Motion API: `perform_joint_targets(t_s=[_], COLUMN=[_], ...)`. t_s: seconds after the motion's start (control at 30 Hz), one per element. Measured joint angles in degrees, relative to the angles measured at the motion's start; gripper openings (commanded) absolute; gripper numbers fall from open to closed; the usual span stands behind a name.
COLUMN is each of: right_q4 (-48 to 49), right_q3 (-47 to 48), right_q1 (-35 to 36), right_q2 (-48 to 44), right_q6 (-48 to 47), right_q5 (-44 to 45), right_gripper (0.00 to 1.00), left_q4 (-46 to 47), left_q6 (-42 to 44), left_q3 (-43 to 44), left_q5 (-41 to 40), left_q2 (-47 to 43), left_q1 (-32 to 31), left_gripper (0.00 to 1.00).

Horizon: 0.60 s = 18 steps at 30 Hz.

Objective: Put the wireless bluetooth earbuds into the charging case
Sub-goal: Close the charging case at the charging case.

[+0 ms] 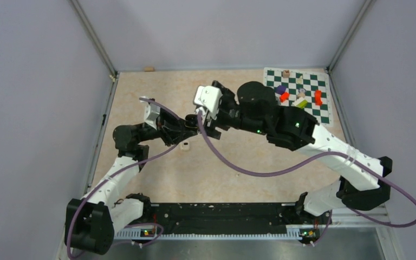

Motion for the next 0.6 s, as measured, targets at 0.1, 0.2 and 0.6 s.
perform_joint_targets(t_s=[0.1, 0.2, 0.6], right_q4=[0.7, 3.0, 8.4], right_q3=[1.0, 0.9, -1.6], right_q1=[-3.1, -6.2, -7.5], right_q2=[-2.1, -3.8, -0.8], right_q6=[2.7, 5.8, 11.9], right_q5=[-1.7, -2.4, -5.0], right_gripper=[0.8, 0.8, 0.8], left_q4=[3.9, 9.2, 18.5], left_q6=[-3.5, -8.4, -16.5], left_q3=[0.0, -0.1, -3.3], left_q5=[-1.6, -4.3, -10.9], left_q2=[0.0, 0.0, 0.0], left_q1=[0.8, 2.2, 4.4], left_gripper=[0.0, 0.0, 0.0])
